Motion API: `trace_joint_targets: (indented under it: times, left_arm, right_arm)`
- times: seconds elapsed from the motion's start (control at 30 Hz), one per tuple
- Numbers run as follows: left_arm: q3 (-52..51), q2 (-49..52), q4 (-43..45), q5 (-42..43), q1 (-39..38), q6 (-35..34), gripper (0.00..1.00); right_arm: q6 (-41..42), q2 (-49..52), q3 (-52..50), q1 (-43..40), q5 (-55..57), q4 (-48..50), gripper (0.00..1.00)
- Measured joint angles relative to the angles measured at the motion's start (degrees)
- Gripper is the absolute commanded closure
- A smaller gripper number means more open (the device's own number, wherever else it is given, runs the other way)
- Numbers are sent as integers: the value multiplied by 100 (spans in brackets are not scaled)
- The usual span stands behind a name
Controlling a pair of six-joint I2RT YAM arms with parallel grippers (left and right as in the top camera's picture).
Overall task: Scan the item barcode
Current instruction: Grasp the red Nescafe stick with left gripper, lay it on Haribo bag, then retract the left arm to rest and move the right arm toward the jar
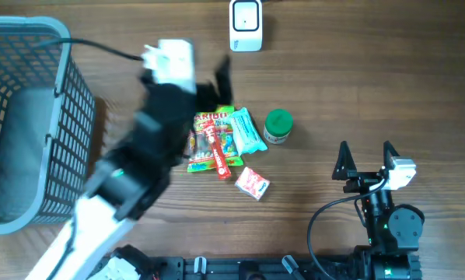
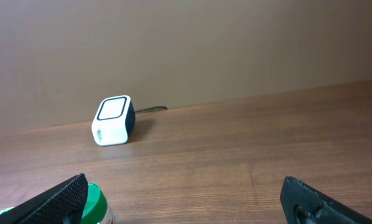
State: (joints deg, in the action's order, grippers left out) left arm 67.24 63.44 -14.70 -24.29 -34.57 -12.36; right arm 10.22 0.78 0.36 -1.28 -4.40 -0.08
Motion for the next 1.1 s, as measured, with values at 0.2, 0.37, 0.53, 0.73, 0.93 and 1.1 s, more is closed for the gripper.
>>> trace_joint_targets:
  times: [0.2, 0.37, 0.53, 0.73, 0.93, 1.1]
  left_arm:
    - [2614, -262, 138, -660, 1325, 2083, 0]
    - [3176, -162, -538, -1449, 1585, 3296, 0]
    - [3169, -286, -1276, -1156, 1585, 3088, 0]
    - [2024, -1849, -938, 26, 1589, 2616, 0]
    - [1049, -3034, -470, 376, 1873, 2555, 0]
    - [1034, -3582, -439, 566, 2164, 2430, 0]
  right_arm:
    - [0, 2, 0, 0, 0, 2, 0]
    - [575, 2, 0, 0, -4, 2, 0]
    - [2728, 459, 0, 0, -761, 81, 0]
    - [3080, 1777, 0, 0, -2868, 1016, 0]
    - [3517, 1884, 535, 0, -3821, 1051, 0]
    - [3442, 1926, 1792, 0, -3930, -822, 1]
